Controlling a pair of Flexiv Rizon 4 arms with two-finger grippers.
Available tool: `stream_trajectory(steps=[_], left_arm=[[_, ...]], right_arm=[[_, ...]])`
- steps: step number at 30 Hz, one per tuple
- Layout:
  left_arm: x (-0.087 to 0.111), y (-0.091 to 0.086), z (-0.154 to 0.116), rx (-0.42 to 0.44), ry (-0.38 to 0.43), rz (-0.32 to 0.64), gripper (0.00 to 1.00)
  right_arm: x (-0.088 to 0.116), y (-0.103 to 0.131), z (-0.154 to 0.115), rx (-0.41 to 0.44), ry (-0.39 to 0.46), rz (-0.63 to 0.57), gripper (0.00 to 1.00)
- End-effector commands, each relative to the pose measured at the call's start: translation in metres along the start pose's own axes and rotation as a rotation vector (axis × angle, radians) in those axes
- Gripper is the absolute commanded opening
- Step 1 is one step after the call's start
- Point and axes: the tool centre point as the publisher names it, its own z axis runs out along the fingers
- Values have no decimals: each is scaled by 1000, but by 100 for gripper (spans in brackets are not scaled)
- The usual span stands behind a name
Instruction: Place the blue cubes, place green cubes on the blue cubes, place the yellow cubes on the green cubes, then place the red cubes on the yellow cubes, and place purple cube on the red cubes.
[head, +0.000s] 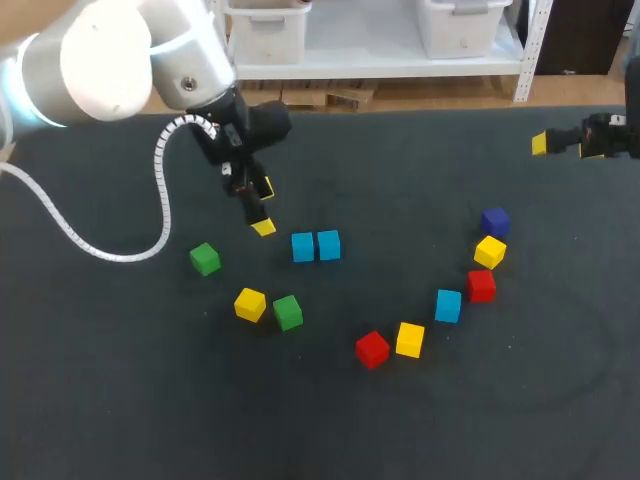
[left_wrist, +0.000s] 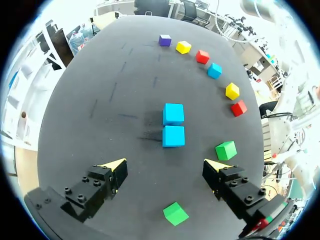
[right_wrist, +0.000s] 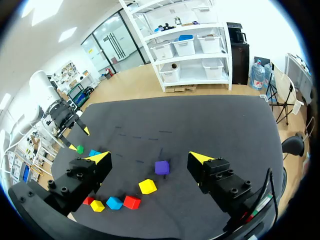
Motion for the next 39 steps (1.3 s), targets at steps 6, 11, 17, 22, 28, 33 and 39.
stream_trajectory(steps=[6,11,17,22,28,33,39], left_arm=[[1,-1,0,-3,-2,2,100],[1,-1,0,-3,-2,2,100],[1,-1,0,-3,-2,2,100],[1,-1,0,-3,-2,2,100],[1,-1,0,-3,-2,2,100],[1,-1,0,-3,-2,2,100],[1,-1,0,-3,-2,2,100]], right_arm=[[0,1,-1,4,1,1,100],[0,1,-1,4,1,1,100],[0,1,-1,4,1,1,100],[-10,16,23,-28,-15,-90,100],[-19,22,23,-65,78,-385,100],[-22,16,13,-182,188,-689,100],[-30,5,1,-427,373,-934,100]])
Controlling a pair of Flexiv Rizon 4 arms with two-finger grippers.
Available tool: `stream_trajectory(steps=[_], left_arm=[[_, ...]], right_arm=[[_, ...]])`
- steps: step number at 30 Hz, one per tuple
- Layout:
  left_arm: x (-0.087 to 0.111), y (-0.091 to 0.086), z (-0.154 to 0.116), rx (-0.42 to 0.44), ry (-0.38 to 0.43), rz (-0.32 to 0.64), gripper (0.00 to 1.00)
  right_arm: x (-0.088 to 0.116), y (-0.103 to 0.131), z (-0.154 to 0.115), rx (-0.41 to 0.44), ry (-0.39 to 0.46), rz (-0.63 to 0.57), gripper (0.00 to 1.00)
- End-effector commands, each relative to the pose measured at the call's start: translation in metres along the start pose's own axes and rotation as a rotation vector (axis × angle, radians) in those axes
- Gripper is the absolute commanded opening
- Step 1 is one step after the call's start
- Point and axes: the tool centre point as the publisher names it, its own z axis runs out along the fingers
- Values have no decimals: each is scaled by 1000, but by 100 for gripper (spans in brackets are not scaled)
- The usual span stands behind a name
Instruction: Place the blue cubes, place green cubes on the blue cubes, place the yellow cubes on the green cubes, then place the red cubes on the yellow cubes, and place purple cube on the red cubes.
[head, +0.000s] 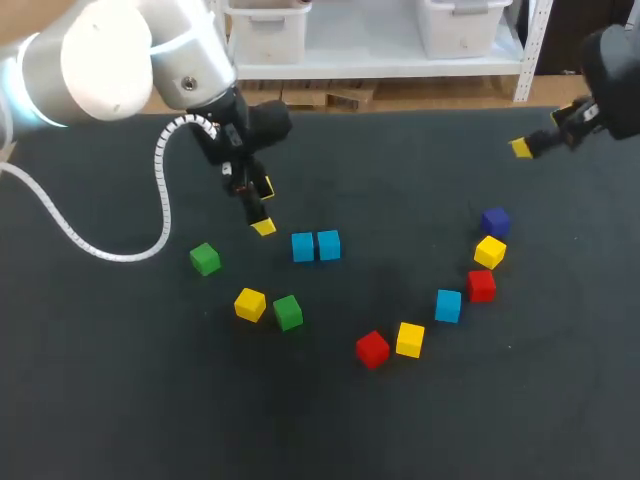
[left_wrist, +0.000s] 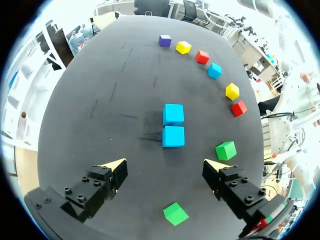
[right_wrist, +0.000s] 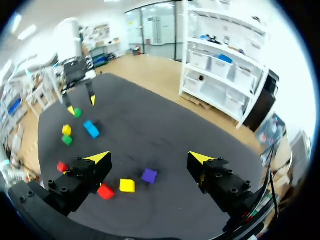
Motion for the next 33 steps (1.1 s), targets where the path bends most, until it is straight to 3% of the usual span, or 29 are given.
stream_trajectory(steps=[1,8,11,15,33], left_arm=[[1,-1,0,-3,-2,2,100],[1,-1,0,-3,-2,2,100],[1,-1,0,-3,-2,2,100],[1,-1,0,-3,-2,2,100],[1,-1,0,-3,-2,2,100]], right_arm=[[-2,-13,-13,-457,170,-456,100],[0,-17,-13,-597,207,-545,100],[1,-17,-10,-604,212,-540,100],[4,-14,-9,-678,204,-516,100],[4,-14,-9,-678,204,-516,100]])
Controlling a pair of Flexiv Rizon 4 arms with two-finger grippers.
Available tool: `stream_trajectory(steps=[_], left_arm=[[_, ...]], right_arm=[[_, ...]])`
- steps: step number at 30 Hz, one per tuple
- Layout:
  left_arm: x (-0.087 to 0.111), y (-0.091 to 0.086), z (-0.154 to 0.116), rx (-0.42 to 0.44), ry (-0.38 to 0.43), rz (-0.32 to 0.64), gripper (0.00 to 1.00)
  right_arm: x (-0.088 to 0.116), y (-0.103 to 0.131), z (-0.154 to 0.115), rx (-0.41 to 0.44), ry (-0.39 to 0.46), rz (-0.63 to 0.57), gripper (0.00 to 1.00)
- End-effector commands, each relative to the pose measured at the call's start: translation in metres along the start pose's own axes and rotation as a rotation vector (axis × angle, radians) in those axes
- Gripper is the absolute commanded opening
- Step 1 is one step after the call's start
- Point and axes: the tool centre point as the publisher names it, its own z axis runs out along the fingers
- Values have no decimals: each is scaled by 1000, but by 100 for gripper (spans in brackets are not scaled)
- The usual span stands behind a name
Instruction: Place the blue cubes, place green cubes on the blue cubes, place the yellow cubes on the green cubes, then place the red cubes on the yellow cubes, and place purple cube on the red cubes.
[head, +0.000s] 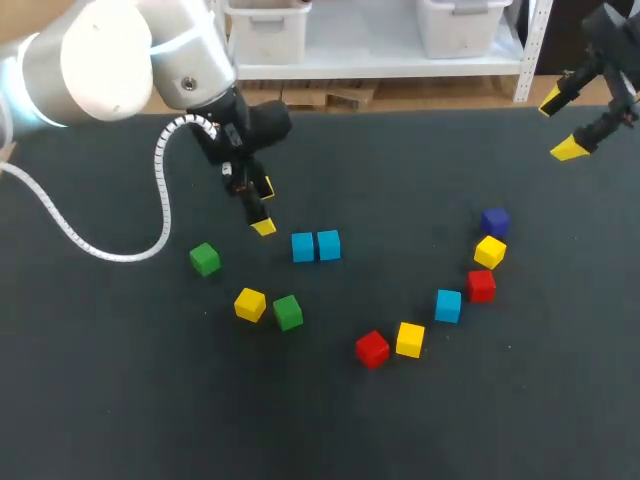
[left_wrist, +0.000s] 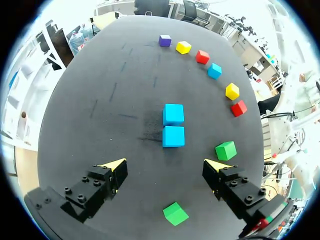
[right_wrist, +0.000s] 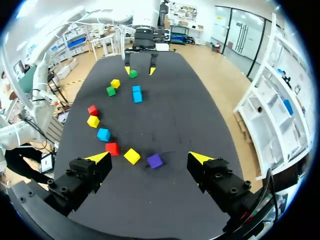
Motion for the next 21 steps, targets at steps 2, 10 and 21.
stream_trajectory(steps=[2,10,21], left_arm=[[1,-1,0,-3,-2,2,100],[1,-1,0,-3,-2,2,100],[1,-1,0,-3,-2,2,100]], right_arm=[[0,-6,0,-215,-2,-1,100],[-21,0,21,-266,87,-378,100],[-36,35,42,-429,72,-785,100]])
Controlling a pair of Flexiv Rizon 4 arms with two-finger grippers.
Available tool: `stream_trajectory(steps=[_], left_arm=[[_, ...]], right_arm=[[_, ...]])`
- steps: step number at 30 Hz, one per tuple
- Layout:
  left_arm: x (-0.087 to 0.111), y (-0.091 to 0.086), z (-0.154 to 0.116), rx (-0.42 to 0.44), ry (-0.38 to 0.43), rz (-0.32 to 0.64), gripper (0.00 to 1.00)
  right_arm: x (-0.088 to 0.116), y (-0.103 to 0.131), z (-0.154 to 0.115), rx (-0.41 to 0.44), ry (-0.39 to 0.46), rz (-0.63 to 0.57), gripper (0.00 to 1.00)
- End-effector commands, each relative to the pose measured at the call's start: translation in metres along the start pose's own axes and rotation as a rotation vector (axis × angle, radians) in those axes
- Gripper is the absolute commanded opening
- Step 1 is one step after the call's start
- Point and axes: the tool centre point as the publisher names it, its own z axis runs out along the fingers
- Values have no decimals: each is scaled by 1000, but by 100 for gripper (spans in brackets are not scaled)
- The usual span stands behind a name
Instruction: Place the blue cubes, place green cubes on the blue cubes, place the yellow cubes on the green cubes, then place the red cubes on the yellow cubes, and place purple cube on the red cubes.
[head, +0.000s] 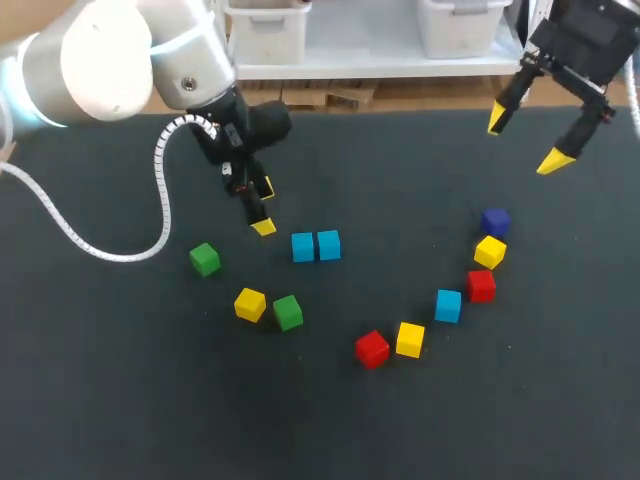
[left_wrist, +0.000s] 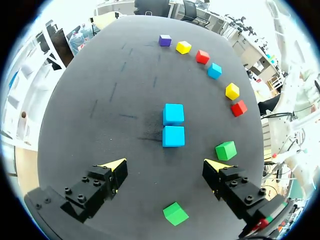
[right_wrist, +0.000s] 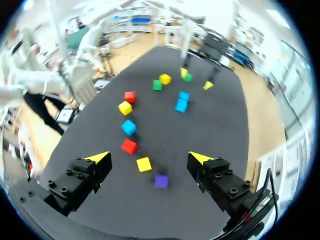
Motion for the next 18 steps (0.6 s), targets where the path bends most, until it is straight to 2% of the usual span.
stream_trajectory(steps=[1,5,10,18], left_arm=[[1,-1,0,-2,-2,2,100],[1,-1,0,-2,-2,2,100],[1,-1,0,-2,-2,2,100],[1,-1,0,-2,-2,2,100]], right_arm=[[-7,0,13,-123,31,-285,100],[-11,0,26,-167,43,-352,100],[-19,12,39,-207,51,-483,100],[-36,27,70,-233,94,-597,100]])
